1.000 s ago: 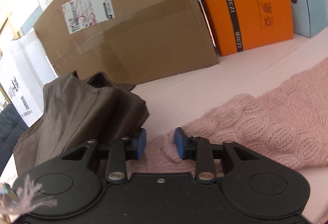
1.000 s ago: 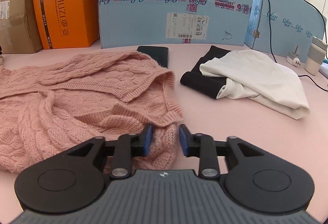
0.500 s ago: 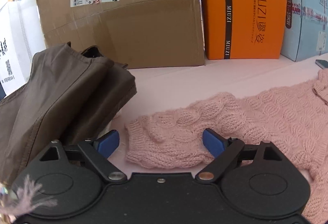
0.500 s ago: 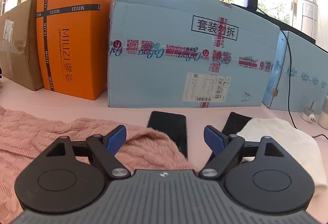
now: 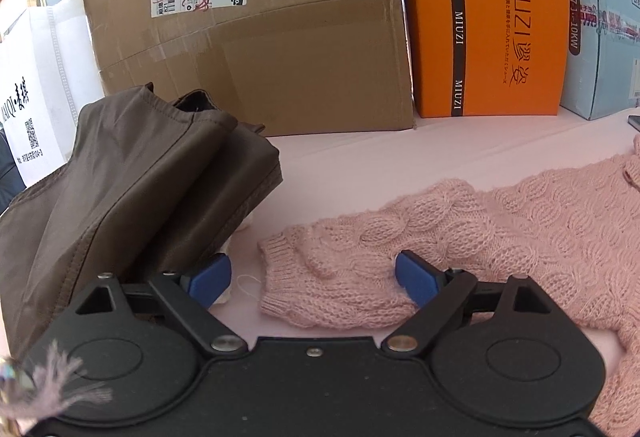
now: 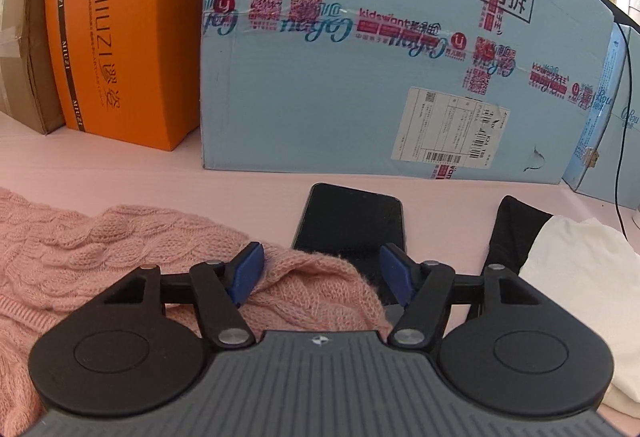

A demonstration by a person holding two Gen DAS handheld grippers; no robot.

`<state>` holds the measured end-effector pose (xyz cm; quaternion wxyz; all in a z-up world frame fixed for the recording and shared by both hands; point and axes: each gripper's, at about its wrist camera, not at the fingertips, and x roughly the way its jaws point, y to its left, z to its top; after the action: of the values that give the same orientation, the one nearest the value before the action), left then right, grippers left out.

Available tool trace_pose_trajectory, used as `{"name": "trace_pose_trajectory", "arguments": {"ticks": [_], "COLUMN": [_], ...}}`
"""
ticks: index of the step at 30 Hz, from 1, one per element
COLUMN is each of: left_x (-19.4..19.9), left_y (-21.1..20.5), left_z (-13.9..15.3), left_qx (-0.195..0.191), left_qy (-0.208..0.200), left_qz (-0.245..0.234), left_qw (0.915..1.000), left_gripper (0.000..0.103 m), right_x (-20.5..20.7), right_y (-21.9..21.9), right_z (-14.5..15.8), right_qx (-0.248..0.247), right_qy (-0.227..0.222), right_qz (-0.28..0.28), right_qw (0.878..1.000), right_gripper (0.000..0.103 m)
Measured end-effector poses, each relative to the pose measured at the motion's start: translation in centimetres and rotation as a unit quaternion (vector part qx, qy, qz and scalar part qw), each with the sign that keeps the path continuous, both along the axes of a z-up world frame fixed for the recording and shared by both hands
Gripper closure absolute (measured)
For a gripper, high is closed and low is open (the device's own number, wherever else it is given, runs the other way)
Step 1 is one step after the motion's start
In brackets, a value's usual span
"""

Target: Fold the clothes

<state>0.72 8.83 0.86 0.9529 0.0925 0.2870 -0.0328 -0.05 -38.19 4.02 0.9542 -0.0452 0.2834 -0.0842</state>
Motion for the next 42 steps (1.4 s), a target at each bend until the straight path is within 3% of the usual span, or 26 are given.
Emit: {"name": "trace_pose_trajectory", "arguments": {"ticks": [2, 4, 6, 9, 13, 18, 21, 26, 28, 31, 33, 35, 38, 42], "left_x": [0.1, 0.1, -0.1, -0.6, -0.3, -0.3, -0.9, -4.5, -6.3, -7.9, -8.6, -9.2, -9.7, -8.9], "left_y": [0.1, 0.1, 0.1, -0.2, -1.0, -0.5, 0.3, 0.2, -0.4, -1.5, -2.8, -4.6, -6.9, -6.8], "left_z": [0.0, 0.2, 0.2, 0.5, 0.2, 0.4, 1.2, 3.5, 4.0, 4.0, 3.8, 3.5, 2.2, 1.9], "left_qx": [-0.002, -0.003, -0.003, 0.004, 0.032, 0.020, -0.005, -0.078, -0.120, -0.189, -0.219, -0.230, -0.176, -0.180], "left_qy": [0.000, 0.000, -0.002, -0.016, -0.012, -0.016, -0.047, -0.142, -0.156, -0.146, -0.129, -0.106, -0.089, -0.065], "left_qz": [0.000, 0.000, 0.000, 0.001, 0.007, 0.012, 0.011, 0.006, -0.022, -0.083, -0.126, -0.168, -0.179, -0.155], "left_qw": [1.0000, 1.0000, 1.0000, 0.9999, 0.9994, 0.9996, 0.9988, 0.9867, 0.9802, 0.9675, 0.9591, 0.9528, 0.9638, 0.9692], "left_gripper": [0.013, 0.013, 0.013, 0.012, 0.009, 0.006, 0.006, 0.000, 0.000, 0.000, 0.000, 0.000, 0.000, 0.000], "right_x": [-0.1, -0.2, -0.6, -1.0, -0.6, 0.2, -0.1, -2.9, -4.6, -7.7, -9.3, -9.6, -8.4, -6.3], "right_y": [0.3, 0.6, 1.5, 2.7, 1.6, 1.0, 0.8, -0.4, -0.1, 0.9, 1.9, 3.3, 5.2, 6.5], "right_z": [-0.3, -0.6, -0.7, -0.5, -0.1, -0.9, -0.8, 2.1, 3.6, 4.8, 4.6, 3.8, 2.1, -0.3], "right_qx": [0.003, 0.005, -0.025, -0.079, -0.095, -0.110, -0.101, -0.054, -0.042, 0.008, 0.034, 0.049, 0.071, 0.071], "right_qy": [0.005, 0.010, 0.004, -0.015, -0.029, -0.012, -0.022, -0.098, -0.132, -0.170, -0.159, -0.114, -0.035, 0.045], "right_qz": [0.013, 0.028, 0.042, 0.043, 0.006, -0.018, -0.016, -0.030, -0.025, 0.069, 0.180, 0.269, 0.326, 0.348], "right_qw": [1.000, 1.000, 0.999, 0.996, 0.995, 0.994, 0.995, 0.993, 0.990, 0.983, 0.970, 0.955, 0.942, 0.934], "right_gripper": [0.055, 0.078, 0.089, 0.091, 0.091, 0.091, 0.084, 0.041, 0.038, 0.036, 0.034, 0.034, 0.042, 0.066]}}
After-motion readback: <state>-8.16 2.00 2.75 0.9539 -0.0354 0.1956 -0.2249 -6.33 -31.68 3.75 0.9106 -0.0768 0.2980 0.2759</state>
